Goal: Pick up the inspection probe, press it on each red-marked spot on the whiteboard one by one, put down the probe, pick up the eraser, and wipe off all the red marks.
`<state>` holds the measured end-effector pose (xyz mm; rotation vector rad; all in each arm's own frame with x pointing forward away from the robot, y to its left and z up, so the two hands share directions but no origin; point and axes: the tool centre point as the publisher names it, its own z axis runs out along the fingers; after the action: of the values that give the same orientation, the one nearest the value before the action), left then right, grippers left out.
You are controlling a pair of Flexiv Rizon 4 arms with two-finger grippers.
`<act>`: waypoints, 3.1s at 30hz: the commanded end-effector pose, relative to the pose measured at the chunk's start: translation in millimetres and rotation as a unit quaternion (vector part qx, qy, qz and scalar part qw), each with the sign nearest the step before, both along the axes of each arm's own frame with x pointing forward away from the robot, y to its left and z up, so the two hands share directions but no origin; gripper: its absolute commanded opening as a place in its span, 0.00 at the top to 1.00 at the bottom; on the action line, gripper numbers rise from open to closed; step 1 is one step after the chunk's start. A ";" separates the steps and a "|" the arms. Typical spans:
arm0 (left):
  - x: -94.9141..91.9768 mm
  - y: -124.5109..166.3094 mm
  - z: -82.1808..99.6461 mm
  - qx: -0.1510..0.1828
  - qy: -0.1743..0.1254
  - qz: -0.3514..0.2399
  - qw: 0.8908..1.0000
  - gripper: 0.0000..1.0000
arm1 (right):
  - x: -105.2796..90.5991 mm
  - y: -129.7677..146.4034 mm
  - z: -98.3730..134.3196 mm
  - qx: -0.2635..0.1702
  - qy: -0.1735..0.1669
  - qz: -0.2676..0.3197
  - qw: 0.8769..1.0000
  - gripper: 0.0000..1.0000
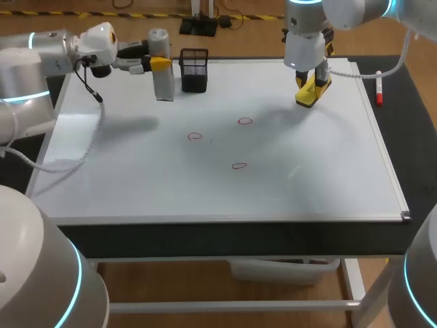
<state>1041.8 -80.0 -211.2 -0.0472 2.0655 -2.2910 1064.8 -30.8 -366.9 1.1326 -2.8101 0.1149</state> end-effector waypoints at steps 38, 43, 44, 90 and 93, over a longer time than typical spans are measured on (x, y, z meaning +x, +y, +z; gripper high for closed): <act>-69.2 -65.5 -56.7 -0.013 0.015 -0.074 0.997 1.00 | -0.2 -0.5 2.5 -0.002 0.000 0.001 1.000 1.00; -67.5 -66.5 -61.4 -0.014 0.017 -0.075 0.997 1.00 | -0.2 -0.5 2.5 -0.002 0.000 0.001 1.000 1.00; -66.9 -66.9 -62.7 -0.014 0.017 -0.076 0.997 1.00 | -0.2 -0.5 2.5 -0.002 0.000 0.001 1.000 1.00; -62.4 -64.8 -78.6 -0.005 0.024 -0.077 0.997 1.00 | -0.2 -0.5 2.5 -0.002 0.000 0.001 1.000 1.00; -63.2 -64.3 -78.8 -0.003 0.023 -0.078 0.997 1.00 | -0.2 -0.5 2.5 -0.002 0.000 0.001 1.000 1.00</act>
<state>979.4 -145.8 -288.7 0.0628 2.1530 -2.4100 1064.5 -30.8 -366.7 1.1330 -2.8104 0.1165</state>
